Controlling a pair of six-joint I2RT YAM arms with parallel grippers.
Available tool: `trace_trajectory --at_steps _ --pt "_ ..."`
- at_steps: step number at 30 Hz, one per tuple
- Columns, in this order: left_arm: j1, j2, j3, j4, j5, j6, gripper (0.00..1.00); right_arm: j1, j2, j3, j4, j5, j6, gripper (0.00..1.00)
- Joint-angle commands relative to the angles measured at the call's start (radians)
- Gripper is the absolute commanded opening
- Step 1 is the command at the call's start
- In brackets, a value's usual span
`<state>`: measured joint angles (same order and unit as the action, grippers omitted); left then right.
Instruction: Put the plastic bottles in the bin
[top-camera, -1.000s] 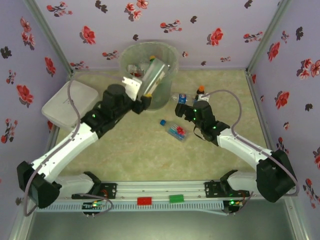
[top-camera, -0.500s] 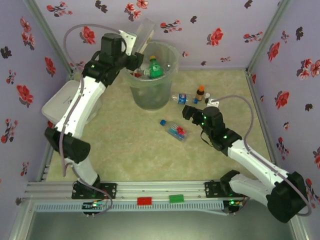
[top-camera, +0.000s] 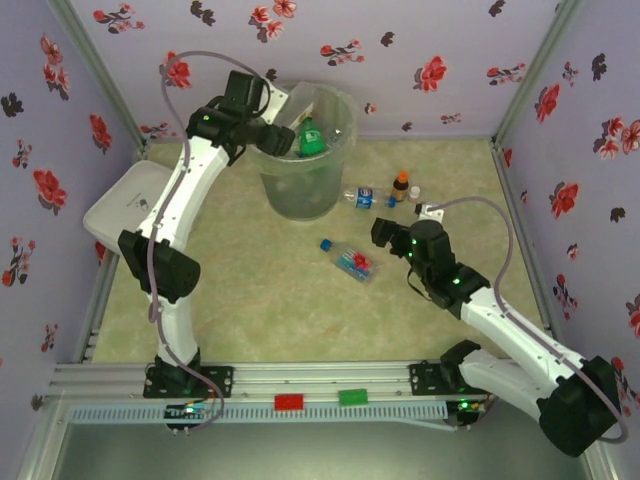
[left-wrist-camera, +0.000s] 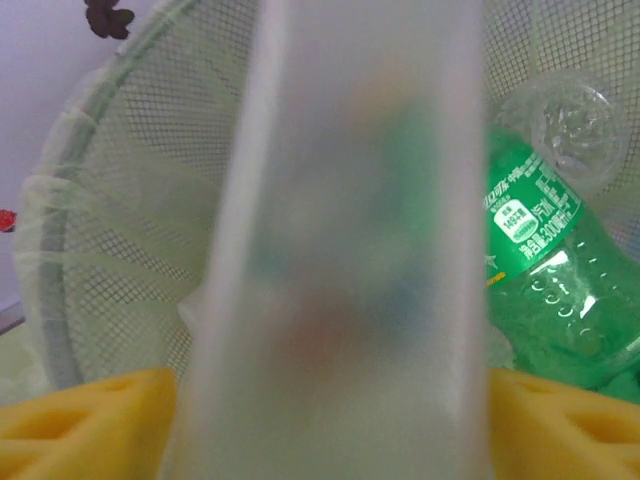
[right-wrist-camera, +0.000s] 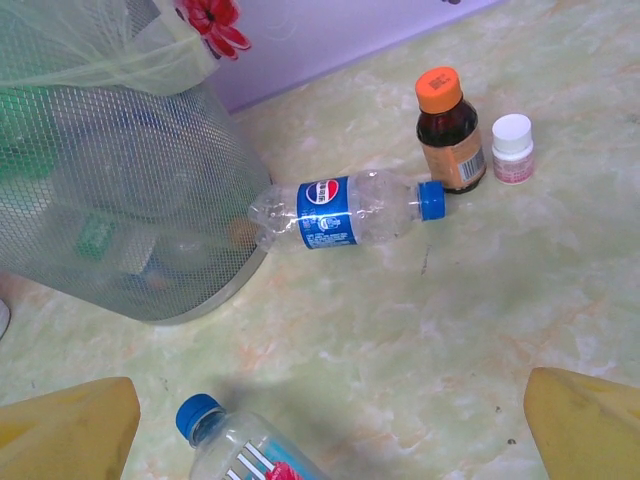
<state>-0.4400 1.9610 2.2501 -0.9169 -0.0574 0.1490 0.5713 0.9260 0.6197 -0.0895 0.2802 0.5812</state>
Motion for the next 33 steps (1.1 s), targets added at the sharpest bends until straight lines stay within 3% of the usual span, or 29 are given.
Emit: trace_trajectory --at_steps 1,7,13,16,22,27,33 --pt "0.007 -0.014 0.045 0.021 -0.02 -0.02 0.9 0.002 -0.021 0.011 -0.03 0.034 -0.028 1.0" --pt "0.007 -0.125 -0.07 0.17 -0.017 -0.078 0.94 0.002 -0.019 0.025 -0.056 0.024 -0.045 1.0" --pt "0.007 -0.203 -0.203 0.273 -0.005 -0.112 0.83 0.002 -0.025 0.038 -0.086 0.013 -0.048 1.0" --pt "0.007 -0.247 -0.277 0.299 0.01 -0.149 0.83 0.002 -0.023 0.036 -0.095 -0.004 -0.048 0.99" --pt "0.007 -0.453 -0.591 0.491 0.08 -0.28 1.0 0.002 -0.01 0.035 -0.164 -0.089 -0.058 1.0" --pt "0.007 -0.652 -0.905 0.677 0.147 -0.435 1.0 0.005 0.012 0.033 -0.231 -0.168 -0.068 1.0" --pt "0.007 -0.897 -1.31 0.894 0.136 -0.636 1.0 0.011 0.047 0.042 -0.26 -0.231 -0.09 1.0"
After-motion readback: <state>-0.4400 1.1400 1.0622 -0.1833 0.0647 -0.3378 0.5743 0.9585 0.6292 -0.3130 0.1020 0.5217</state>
